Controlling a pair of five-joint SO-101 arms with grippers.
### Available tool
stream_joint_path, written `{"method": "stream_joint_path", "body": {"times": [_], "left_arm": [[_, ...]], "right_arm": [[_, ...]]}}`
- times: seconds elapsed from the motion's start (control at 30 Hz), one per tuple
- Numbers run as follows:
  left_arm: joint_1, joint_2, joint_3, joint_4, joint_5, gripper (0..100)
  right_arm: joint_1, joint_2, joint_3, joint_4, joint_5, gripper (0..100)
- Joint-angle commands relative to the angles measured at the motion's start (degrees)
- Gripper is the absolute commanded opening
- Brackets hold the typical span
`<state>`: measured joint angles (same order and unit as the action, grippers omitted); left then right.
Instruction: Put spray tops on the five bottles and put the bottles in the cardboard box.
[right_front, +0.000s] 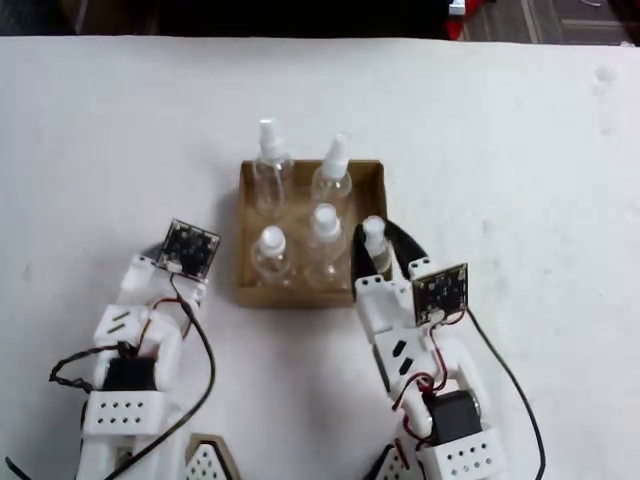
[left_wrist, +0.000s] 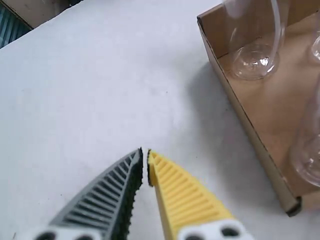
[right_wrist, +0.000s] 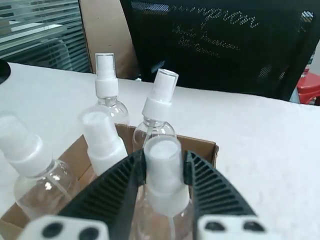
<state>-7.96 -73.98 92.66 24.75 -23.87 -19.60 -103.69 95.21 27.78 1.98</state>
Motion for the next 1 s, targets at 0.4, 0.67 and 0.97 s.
{"method": "stream_joint_path", "body": {"times": [0.4, 0.67, 0.97], "left_arm": [[0.57, -0.84, -2.02, -1.32, -0.62, 3], [0.57, -0.84, -2.02, -1.32, -0.62, 3], [0.22, -0.84, -2.11, -1.32, -0.62, 3]], "right_arm": [[0.66, 0.31, -14.42, 10.24, 0.0, 18.0], [0.4, 0.4, -16.44, 8.84, -0.18, 18.0], [-3.12, 0.48, -16.88, 7.6, 0.0, 18.0]]}}
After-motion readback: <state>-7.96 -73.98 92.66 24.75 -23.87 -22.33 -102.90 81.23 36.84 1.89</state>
